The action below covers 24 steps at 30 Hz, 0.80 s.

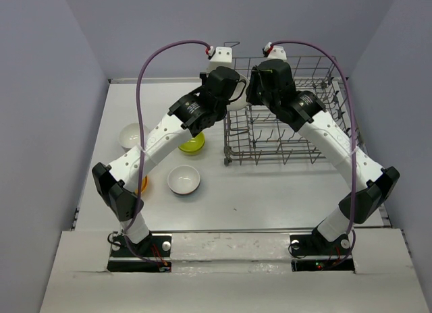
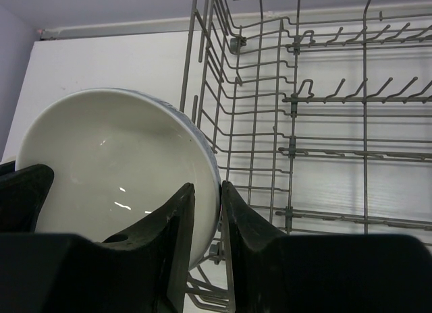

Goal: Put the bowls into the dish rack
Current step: Pass from the left arm to the right

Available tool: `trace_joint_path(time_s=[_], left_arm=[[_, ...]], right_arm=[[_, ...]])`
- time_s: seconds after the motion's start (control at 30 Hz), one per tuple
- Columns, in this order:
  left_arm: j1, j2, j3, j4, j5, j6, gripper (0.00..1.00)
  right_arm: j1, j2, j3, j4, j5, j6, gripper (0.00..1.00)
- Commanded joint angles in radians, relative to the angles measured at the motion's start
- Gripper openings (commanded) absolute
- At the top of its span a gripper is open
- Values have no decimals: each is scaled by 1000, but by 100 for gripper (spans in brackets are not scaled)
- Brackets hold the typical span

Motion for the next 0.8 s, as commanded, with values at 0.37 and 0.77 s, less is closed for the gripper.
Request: trace_joint_path(time_s=[0.37,0.77], left_arm=[[-3,-53,22,103,-52,-2,0],[-3,-62,13,104,-51,-2,0]], right_arm=[[6,-28,-10,26,3,4,29],[6,-6,-12,29,-1,9,29]])
